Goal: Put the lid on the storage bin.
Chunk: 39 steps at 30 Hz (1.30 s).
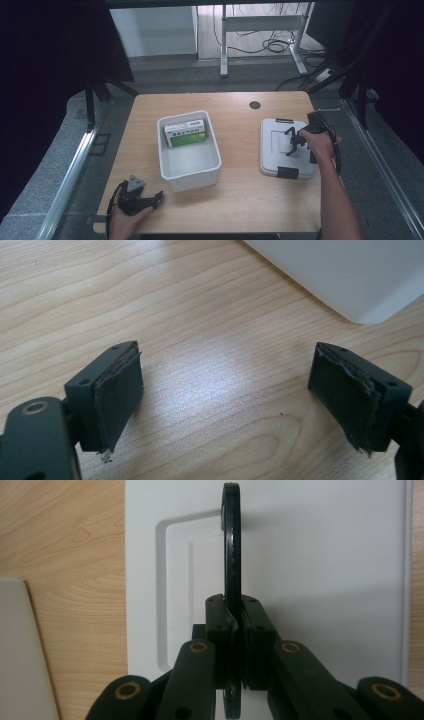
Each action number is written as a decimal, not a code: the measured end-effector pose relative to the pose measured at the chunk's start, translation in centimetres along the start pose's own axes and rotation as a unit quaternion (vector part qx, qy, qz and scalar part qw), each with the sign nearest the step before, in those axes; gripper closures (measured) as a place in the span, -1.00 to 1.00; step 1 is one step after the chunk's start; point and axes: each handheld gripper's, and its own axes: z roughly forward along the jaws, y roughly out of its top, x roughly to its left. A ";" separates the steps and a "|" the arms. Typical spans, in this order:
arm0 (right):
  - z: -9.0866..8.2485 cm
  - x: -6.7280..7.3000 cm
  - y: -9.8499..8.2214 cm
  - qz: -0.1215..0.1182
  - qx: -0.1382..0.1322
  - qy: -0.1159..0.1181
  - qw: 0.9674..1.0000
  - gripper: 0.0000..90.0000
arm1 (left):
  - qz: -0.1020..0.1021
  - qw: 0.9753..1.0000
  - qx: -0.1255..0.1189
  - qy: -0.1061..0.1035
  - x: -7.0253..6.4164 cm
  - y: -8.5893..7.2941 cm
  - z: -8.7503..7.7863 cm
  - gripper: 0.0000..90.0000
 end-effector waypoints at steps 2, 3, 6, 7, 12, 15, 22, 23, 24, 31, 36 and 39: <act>-0.2 0.1 0.0 0.009 -0.004 0.002 1.000 0.88 | 0.000 1.000 0.000 0.000 0.0 0.0 0.0 -0.68; -0.4 0.2 -0.1 0.013 -0.007 0.009 1.000 0.88 | 0.000 1.000 0.000 0.000 0.0 0.0 0.0 -0.68; -0.7 0.4 -0.2 0.015 -0.008 0.008 1.000 0.88 | 0.000 1.000 0.000 0.000 0.0 0.0 0.0 -0.68; -1.0 0.5 -0.2 0.013 -0.008 0.007 1.000 0.88 | 0.000 1.000 0.000 0.000 0.0 0.0 0.0 -0.68; -2.5 1.0 -0.5 0.003 -0.019 0.017 1.000 0.88 | 0.000 1.000 0.000 0.000 0.0 0.0 0.0 -0.68; -3.7 1.4 -0.7 -0.001 -0.026 0.024 0.999 0.88 | 0.000 1.000 0.000 0.000 0.0 0.0 0.0 -0.68; -5.3 2.0 -1.3 -0.011 -0.034 0.038 0.999 0.88 | 0.000 1.000 0.000 0.000 0.0 0.0 0.0 -0.68; -5.5 2.1 -1.4 -0.014 -0.035 0.038 0.999 0.88 | 0.000 1.000 0.000 0.000 0.0 0.0 0.0 -0.68; -5.5 2.1 -1.4 -0.014 -0.035 0.038 0.999 0.88 | 0.000 1.000 0.000 0.000 0.0 0.0 0.0 -0.68; -6.4 2.4 -1.9 -0.012 -0.042 0.051 0.998 0.88 | 0.000 1.000 0.000 0.000 0.0 0.0 0.0 -0.68; -6.8 2.6 -2.1 -0.011 -0.043 0.058 0.997 0.88 | 0.000 1.000 0.000 0.000 0.0 0.0 0.0 -0.68; -7.1 2.7 -2.2 -0.013 -0.044 0.064 0.997 0.88 | 0.000 1.000 0.000 0.000 0.0 0.0 0.0 -0.68</act>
